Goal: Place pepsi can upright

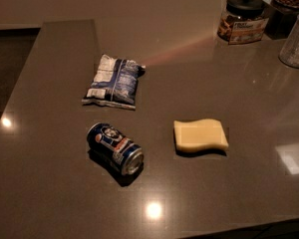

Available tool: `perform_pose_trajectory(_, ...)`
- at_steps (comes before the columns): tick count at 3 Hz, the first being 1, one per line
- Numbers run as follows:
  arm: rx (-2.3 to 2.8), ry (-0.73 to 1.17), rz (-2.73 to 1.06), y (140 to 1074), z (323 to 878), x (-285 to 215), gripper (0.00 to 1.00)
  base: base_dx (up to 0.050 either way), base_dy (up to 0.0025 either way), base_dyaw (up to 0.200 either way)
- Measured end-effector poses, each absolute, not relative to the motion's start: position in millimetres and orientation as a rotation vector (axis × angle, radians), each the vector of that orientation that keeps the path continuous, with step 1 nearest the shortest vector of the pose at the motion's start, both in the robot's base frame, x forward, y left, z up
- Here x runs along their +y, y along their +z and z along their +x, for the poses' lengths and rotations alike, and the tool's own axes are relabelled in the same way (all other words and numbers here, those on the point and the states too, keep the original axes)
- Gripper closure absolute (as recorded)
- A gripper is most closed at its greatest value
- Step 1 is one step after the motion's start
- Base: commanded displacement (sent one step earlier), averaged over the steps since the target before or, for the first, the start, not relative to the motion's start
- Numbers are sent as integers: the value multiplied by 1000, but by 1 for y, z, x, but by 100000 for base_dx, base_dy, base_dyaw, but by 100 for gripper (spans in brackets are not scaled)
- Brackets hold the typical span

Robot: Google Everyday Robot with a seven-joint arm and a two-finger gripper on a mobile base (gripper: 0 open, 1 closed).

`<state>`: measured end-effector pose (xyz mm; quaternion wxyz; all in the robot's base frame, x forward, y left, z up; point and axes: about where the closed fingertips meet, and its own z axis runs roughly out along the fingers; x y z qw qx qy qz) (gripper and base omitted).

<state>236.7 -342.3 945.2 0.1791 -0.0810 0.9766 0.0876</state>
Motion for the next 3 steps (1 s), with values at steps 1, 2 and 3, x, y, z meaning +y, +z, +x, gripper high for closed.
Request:
perform_pose_trajectory(1, 2655, 119, -457, 981, 259, -313, 0, 0, 0, 0)
perform_pose_trajectory(2, 2578, 71, -615, 1000, 272, -292, 0, 0, 0, 0)
perform_pose_trajectory(3, 2578, 71, -615, 1000, 272, -291, 0, 0, 0, 0)
